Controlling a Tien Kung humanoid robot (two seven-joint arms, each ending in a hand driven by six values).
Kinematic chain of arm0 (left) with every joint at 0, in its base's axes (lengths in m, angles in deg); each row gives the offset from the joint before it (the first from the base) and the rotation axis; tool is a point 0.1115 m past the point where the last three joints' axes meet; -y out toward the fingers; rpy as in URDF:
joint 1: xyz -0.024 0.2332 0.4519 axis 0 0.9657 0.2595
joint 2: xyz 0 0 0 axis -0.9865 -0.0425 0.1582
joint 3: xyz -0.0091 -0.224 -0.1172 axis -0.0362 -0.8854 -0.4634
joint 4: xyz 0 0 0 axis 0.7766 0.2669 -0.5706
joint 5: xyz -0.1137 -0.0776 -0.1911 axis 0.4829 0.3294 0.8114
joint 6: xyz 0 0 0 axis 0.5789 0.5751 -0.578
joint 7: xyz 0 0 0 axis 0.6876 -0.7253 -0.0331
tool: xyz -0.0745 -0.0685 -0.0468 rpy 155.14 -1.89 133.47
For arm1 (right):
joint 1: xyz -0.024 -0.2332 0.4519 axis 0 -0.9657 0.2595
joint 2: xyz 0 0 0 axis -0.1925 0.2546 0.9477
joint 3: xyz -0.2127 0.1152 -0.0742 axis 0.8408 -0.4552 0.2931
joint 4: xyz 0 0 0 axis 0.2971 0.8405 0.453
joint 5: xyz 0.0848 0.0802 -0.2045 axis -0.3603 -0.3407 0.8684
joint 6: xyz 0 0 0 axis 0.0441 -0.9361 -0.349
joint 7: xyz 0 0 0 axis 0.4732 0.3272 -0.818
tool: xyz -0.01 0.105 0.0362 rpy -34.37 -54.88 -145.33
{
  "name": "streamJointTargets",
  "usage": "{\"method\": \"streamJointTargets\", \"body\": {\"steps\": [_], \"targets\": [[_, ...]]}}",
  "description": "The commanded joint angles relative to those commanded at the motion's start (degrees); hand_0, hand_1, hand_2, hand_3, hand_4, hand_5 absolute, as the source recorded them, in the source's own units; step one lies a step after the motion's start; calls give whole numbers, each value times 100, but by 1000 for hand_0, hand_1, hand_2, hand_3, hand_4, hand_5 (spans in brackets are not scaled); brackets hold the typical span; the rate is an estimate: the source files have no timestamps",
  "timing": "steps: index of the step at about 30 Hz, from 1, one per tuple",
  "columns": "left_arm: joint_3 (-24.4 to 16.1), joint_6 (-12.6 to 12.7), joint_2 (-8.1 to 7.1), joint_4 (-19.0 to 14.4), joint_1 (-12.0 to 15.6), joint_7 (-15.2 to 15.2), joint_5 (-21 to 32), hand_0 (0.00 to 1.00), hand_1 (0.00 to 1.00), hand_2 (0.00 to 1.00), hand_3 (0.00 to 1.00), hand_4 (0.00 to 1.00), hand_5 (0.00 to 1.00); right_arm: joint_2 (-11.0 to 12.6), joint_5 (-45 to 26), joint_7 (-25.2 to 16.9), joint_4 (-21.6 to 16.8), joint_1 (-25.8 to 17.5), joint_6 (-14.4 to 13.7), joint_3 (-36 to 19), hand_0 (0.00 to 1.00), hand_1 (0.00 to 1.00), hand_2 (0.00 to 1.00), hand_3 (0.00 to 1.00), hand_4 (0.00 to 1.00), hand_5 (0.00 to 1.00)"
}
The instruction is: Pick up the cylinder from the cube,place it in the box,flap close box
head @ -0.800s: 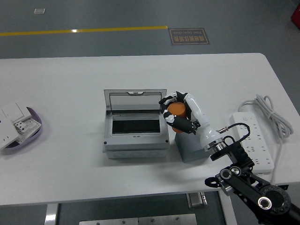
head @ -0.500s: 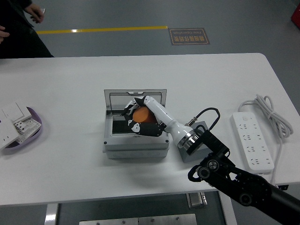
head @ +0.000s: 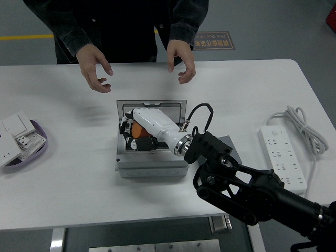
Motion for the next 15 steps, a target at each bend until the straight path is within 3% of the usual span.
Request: {"method": "streamJointTargets", "body": {"steps": [4,6,11,12,15], "targets": [[-6,2,-7,0,-8,-1,-9,588,613,607,634,654,167,-42,391,385,38,1,96,62,2,87,193,167,2,2],[-8,2,-7,0,-13,0,-12,588,613,606,634,655,170,-65,495,459,60,-9,69,96,2,85,222,215,2,2],[3,0,-3,0,-21,3,-7,588,613,606,634,655,170,-84,618,461,107,-30,-48,135,2,85,222,215,2,2],[3,-1,-2,0,-22,3,-11,588,612,606,633,655,170,-81,604,442,116,-33,-74,137,2,118,313,427,2,2],[-7,-1,-8,0,-20,1,-26,588,612,606,633,655,170,-67,519,399,134,-38,-86,141,2,118,313,427,2,2]]}}
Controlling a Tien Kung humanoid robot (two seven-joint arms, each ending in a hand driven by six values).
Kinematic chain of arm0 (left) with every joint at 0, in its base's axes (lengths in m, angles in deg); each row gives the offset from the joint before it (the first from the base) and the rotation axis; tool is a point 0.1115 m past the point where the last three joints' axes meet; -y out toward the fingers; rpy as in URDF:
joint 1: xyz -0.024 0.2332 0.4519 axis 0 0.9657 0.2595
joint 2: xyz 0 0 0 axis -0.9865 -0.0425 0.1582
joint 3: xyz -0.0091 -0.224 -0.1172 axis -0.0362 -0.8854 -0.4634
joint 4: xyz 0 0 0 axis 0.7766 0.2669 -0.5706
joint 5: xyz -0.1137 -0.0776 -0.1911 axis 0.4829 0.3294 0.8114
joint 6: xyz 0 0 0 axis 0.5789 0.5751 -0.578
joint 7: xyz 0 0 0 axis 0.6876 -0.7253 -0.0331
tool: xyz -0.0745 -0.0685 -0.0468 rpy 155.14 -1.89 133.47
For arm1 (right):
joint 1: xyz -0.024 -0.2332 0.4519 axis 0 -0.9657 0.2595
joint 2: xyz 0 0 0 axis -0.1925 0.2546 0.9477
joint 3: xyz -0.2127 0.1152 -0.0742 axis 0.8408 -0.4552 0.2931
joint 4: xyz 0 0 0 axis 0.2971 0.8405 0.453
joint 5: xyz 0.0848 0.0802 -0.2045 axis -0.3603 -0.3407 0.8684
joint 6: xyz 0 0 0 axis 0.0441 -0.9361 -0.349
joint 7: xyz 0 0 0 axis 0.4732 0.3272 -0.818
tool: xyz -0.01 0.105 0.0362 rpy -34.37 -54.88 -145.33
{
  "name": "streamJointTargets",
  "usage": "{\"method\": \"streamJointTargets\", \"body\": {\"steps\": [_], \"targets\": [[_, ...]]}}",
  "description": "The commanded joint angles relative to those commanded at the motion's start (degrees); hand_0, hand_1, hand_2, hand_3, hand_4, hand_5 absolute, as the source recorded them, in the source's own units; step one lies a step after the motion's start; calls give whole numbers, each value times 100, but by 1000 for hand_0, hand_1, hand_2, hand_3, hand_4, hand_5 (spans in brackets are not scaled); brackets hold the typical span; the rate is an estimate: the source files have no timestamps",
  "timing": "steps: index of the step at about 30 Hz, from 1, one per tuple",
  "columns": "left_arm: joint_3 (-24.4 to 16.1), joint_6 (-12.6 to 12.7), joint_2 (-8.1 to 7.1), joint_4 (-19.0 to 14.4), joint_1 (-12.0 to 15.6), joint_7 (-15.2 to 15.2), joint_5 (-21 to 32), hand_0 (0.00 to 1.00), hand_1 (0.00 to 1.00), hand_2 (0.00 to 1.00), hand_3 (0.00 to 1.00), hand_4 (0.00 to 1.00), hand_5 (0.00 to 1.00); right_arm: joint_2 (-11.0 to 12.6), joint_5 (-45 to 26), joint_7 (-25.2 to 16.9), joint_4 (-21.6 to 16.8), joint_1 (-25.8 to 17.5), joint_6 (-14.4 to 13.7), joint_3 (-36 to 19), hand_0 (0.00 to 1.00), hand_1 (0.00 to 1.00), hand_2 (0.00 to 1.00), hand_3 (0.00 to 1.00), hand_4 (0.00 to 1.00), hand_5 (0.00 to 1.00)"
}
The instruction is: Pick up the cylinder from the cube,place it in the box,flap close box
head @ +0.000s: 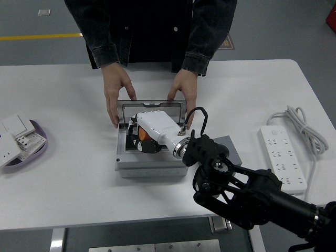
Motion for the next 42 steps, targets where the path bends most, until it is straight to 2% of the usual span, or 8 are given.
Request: {"method": "streamJointTargets", "body": {"steps": [2,3,7,8,13,14,31,42], "targets": [[-8,0,-5,0,1,-2,-10,588,612,606,633,655,170,7,-42,-14,8,-6,27,8,2,118,313,427,2,2],[-9,0,-7,0,1,-3,-12,588,613,606,633,655,170,10,-55,-15,11,-9,46,12,139,325,518,585,72,2],[-3,-2,-8,0,-1,-1,-10,588,613,606,633,655,170,19,-55,14,29,-23,214,38,139,325,518,585,72,2],[1,-2,-7,0,-3,1,-8,588,613,606,633,654,168,23,-42,28,33,-25,273,45,643,632,651,681,377,210],[-2,-2,-3,0,-6,3,-10,588,613,606,633,654,168,32,62,90,44,-38,487,66,643,632,651,681,377,210],[-4,-3,-2,0,-5,2,-12,588,613,606,633,652,166,32,81,92,41,-40,501,66,761,677,703,708,589,212],[61,-1,21,0,2,22,55,588,613,605,632,651,163,147,-425,-246,-214,-144,153,-117,835,708,738,753,683,193],[53,-7,47,0,26,24,43,588,613,606,632,650,162,936,-2270,-561,-1289,-238,-100,-398,809,685,708,712,711,206]]}}
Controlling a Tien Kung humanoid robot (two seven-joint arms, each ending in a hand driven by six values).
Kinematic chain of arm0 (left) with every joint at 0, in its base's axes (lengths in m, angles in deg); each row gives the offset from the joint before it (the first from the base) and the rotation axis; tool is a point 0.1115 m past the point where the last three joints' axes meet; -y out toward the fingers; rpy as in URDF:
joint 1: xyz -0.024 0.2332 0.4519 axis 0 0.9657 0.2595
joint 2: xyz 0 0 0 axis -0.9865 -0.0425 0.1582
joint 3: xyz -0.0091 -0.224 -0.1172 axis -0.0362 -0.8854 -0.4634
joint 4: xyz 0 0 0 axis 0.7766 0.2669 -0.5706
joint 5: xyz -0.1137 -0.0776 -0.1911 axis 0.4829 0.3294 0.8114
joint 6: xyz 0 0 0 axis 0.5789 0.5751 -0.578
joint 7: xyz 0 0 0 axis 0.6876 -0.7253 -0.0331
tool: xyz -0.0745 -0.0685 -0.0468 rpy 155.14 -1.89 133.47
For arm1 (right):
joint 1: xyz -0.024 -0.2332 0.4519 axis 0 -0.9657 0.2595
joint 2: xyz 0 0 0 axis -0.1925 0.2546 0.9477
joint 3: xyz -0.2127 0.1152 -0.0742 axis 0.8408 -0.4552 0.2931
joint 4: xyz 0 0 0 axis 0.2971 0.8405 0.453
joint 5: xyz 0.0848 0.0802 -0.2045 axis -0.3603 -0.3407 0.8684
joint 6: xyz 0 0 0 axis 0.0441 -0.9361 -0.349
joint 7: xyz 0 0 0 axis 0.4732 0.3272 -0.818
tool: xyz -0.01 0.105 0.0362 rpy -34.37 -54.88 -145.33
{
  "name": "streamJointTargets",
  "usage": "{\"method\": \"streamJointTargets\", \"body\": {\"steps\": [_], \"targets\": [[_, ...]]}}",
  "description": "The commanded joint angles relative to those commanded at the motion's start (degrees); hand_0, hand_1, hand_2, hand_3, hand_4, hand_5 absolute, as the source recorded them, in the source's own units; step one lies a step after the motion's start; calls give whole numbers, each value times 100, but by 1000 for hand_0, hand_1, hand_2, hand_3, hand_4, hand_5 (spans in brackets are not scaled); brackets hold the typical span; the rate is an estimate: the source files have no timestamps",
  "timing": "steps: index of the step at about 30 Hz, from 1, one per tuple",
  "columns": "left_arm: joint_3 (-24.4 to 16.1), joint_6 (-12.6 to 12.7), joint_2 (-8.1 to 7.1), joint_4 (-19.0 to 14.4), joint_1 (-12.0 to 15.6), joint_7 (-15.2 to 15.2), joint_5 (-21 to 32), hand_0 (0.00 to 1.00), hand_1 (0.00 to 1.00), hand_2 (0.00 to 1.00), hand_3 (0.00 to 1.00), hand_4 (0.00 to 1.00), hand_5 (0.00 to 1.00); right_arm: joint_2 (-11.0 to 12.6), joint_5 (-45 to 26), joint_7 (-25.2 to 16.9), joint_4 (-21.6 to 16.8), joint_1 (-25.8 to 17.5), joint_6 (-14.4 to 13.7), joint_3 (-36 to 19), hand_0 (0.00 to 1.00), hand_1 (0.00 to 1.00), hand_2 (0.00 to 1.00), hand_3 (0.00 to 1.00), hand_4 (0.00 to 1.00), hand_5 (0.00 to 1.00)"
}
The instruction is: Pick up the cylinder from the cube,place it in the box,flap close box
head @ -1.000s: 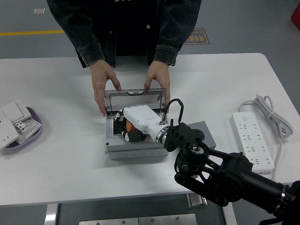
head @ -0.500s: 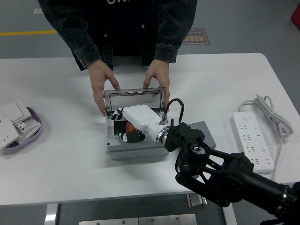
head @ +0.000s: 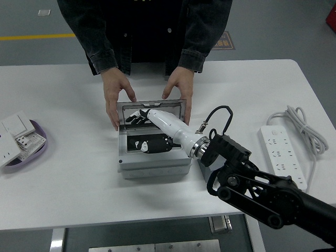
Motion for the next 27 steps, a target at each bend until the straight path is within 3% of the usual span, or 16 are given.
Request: {"method": "streamJointTargets", "body": {"steps": [5,10,19,23,27], "targets": [[-11,-2,-2,0,-1,2,-16,588,613,606,632,650,163,248,-484,103,-547,293,52,-218,776,652,677,691,711,210],[-26,-5,-2,0,-4,-5,-42,588,613,605,631,649,164,325,-165,236,-616,646,130,-288,759,648,674,691,713,215],[-21,-5,-24,0,-30,-5,-56,588,613,605,632,650,163,154,-2,119,449,1274,117,-17,765,650,677,690,712,222],[-25,-7,-22,0,-31,-7,-64,588,613,605,632,650,162,210,-64,91,922,1275,113,147,753,648,677,690,713,230],[-34,-10,-16,0,-22,-10,-75,588,613,605,632,650,162,318,-81,93,1012,1180,118,289,756,647,671,689,713,228]]}}
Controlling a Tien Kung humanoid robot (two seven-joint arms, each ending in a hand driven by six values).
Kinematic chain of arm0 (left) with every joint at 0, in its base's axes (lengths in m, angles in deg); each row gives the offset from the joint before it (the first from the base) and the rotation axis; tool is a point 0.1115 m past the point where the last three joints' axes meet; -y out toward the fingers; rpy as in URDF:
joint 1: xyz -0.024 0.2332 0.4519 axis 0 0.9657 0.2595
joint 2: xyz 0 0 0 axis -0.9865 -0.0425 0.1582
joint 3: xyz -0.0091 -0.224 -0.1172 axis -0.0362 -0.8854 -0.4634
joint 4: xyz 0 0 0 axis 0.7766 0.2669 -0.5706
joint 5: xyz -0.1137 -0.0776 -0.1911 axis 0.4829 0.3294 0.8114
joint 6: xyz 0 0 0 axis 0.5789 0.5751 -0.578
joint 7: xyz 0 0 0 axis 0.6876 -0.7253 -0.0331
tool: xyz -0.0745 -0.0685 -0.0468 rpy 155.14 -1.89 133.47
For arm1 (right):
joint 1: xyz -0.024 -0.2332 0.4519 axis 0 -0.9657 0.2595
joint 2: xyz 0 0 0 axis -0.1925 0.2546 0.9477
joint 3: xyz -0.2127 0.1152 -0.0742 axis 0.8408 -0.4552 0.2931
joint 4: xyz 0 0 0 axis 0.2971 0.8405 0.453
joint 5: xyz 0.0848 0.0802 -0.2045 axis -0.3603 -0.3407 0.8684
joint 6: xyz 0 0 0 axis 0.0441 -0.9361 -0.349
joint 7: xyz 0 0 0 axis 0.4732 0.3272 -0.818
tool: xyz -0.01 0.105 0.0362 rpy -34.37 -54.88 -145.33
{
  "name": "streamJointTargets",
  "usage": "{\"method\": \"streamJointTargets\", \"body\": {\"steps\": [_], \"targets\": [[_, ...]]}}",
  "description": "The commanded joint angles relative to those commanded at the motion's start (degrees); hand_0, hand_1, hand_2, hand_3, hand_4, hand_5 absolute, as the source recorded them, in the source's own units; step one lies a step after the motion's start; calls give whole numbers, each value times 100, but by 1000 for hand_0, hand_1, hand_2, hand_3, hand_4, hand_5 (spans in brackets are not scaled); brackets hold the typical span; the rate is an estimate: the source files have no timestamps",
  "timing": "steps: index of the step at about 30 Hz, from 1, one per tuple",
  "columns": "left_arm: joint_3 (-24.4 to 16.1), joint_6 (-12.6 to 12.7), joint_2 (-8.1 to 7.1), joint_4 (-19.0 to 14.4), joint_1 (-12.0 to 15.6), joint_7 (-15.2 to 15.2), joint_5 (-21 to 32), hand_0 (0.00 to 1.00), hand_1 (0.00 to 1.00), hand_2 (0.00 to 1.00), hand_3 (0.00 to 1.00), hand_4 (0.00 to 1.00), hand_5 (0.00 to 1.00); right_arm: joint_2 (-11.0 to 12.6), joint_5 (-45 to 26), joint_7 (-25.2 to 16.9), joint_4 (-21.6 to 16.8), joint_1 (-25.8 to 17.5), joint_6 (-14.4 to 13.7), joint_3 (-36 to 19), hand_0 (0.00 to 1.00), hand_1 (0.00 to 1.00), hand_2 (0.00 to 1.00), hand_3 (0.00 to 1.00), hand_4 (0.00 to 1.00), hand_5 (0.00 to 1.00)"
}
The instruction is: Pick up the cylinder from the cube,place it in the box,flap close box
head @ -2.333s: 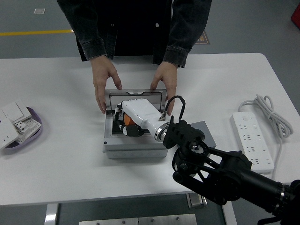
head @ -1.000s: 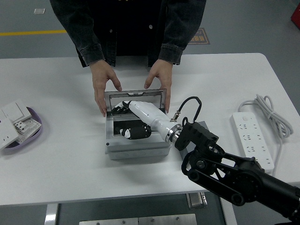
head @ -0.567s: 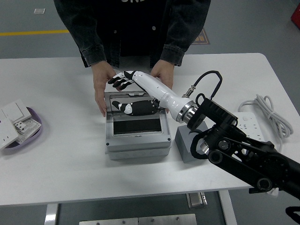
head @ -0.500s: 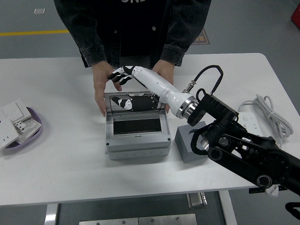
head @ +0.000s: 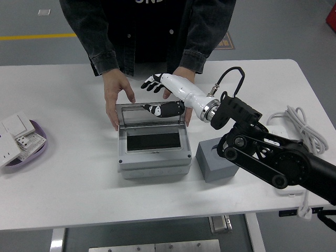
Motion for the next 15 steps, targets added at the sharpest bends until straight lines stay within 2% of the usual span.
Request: {"method": "streamJointTargets", "body": {"steps": [7,12,15], "targets": [[-16,2,-1,0,-9,12,-14,588,613,605,632,650,163,269,79,47,-379,-249,2,157,742,646,670,688,710,232],[-42,-2,-1,0,7,12,-32,588,613,605,632,650,163,585,371,228,-995,-466,26,212,742,646,668,688,706,238],[-62,-3,-4,0,15,14,-47,588,613,605,632,650,163,688,593,328,-1352,-595,47,267,742,646,668,688,706,238]]}}
